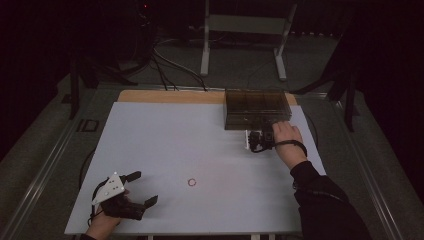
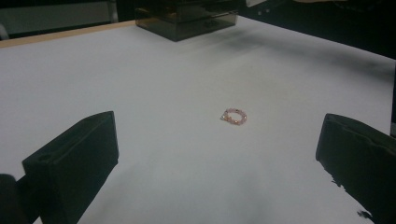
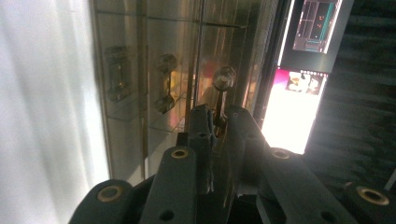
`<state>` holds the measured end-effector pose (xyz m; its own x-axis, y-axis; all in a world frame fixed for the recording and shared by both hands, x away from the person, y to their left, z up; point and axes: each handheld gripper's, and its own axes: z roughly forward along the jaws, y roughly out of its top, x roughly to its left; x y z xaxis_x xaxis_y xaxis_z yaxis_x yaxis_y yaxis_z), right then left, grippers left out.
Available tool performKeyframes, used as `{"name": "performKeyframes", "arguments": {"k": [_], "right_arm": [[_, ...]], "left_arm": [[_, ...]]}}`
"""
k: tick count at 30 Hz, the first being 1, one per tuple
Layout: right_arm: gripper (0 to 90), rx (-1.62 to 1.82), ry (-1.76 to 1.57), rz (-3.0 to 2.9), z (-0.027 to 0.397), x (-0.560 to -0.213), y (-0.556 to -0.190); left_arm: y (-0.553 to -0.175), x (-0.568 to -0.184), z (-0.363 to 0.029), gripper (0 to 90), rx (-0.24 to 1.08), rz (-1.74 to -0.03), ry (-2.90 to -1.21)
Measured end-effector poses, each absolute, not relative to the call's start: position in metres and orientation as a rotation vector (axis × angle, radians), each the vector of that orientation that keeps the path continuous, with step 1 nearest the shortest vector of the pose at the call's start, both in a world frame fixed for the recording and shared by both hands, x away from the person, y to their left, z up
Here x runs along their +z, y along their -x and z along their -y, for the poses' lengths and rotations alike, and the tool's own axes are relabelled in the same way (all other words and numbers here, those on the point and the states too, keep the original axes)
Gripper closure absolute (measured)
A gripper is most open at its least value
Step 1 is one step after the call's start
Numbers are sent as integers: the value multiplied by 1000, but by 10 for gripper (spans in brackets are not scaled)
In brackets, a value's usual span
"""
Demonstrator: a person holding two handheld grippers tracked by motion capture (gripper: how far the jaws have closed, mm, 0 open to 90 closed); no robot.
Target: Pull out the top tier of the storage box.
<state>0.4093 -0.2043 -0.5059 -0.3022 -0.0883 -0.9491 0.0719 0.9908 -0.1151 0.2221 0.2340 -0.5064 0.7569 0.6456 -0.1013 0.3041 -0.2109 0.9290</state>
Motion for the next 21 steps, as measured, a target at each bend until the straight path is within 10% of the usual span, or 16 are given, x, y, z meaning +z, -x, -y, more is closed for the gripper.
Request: {"name": "performKeyframes", "arguments": {"k": [21], "right_arm": [[809, -107, 23, -1899, 210, -505, -397]], "left_arm": [[-222, -507, -234, 0, 372, -740, -1810]]}}
